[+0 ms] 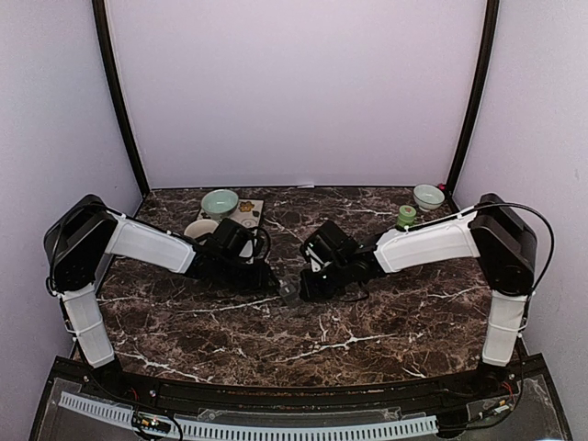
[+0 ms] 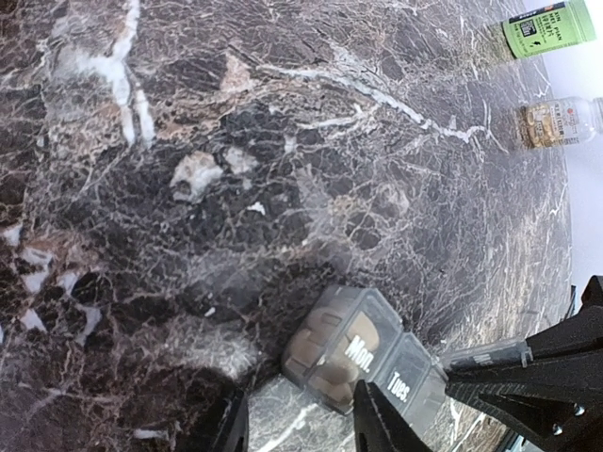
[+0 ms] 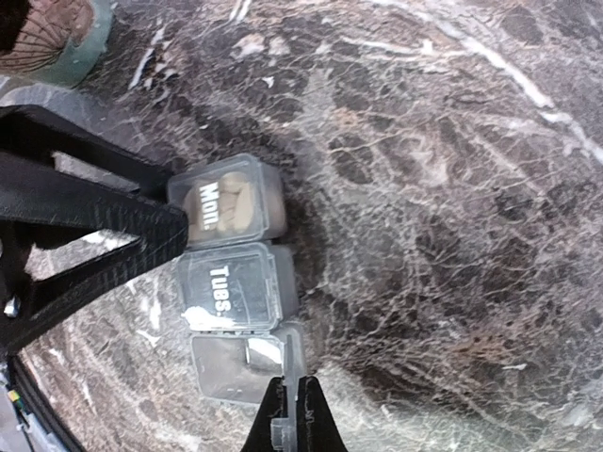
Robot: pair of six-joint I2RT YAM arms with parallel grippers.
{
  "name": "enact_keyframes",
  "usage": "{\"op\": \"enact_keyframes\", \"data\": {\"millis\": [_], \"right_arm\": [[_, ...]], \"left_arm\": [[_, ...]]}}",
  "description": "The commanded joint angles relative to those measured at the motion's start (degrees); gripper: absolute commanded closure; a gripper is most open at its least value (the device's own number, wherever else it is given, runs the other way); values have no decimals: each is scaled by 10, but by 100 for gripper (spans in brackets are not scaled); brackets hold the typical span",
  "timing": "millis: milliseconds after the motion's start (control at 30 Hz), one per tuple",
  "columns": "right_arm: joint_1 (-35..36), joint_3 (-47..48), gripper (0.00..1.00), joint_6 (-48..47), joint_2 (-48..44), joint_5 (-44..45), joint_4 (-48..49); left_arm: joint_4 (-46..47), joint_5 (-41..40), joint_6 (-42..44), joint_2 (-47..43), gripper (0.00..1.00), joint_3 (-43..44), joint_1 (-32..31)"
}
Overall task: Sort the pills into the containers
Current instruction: Pick up the pill container from the center of the board.
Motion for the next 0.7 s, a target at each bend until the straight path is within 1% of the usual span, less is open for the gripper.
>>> {"op": "enact_keyframes", "data": {"millis": [0, 100, 267, 667], "right_arm": [[-9, -24, 100, 19, -28, -45, 48], [-13, -30, 100, 33, -40, -66, 68], [-22, -76, 100, 67, -63, -104, 115], [-35, -137, 100, 151, -89, -175, 225]], "left_arm": [[21, 22, -30, -8, 58, -22, 8], [64, 54, -60, -10, 56, -37, 18], [146, 110, -123, -12, 53, -65, 33], [208, 134, -189, -17, 51, -91, 36]]}}
